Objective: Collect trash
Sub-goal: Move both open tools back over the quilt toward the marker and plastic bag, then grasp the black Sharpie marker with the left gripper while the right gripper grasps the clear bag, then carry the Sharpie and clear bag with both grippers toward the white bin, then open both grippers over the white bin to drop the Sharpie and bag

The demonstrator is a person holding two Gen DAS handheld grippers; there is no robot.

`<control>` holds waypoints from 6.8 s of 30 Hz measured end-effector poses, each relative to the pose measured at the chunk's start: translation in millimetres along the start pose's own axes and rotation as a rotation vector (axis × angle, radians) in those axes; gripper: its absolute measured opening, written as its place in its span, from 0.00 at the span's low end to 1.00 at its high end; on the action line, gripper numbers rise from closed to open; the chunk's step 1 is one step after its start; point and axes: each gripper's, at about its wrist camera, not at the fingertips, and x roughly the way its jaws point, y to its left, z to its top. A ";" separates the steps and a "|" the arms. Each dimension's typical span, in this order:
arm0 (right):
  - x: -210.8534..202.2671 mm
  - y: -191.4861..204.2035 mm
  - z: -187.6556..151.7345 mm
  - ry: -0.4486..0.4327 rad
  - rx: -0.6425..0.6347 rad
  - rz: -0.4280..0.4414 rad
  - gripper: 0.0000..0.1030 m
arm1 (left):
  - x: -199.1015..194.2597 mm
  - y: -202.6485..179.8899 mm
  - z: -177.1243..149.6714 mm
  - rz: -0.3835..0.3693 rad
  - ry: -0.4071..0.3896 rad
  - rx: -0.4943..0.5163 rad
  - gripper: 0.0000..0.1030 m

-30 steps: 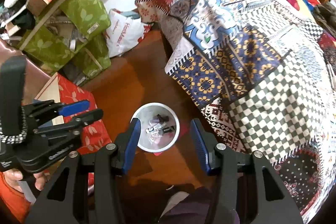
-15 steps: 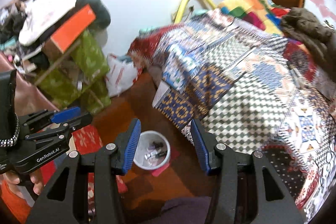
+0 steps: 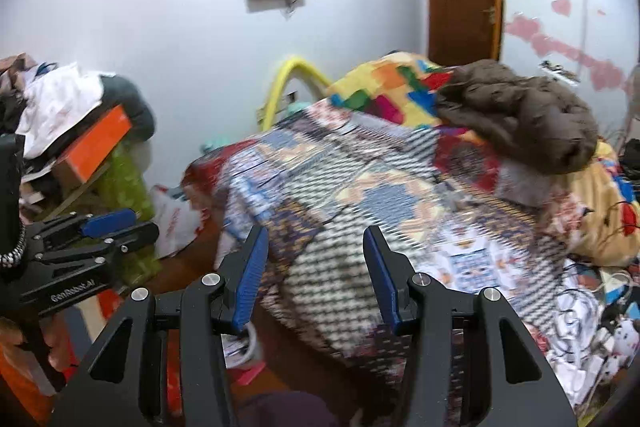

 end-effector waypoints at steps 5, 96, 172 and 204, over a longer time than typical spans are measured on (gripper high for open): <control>-6.9 -41.4 4.3 -0.020 0.039 -0.076 0.45 | 18.1 -37.8 26.7 -0.050 -0.020 0.050 0.47; 208.0 -256.5 -42.1 0.205 0.380 -0.160 0.11 | 443.2 -172.9 65.5 -0.185 0.411 0.150 0.09; 230.5 218.0 -121.6 0.651 -0.147 0.353 0.14 | 90.0 215.9 -193.9 0.165 0.396 -0.310 0.09; 171.6 166.2 -73.3 0.443 -0.159 0.210 0.39 | 78.3 188.6 -149.2 0.158 0.329 -0.233 0.35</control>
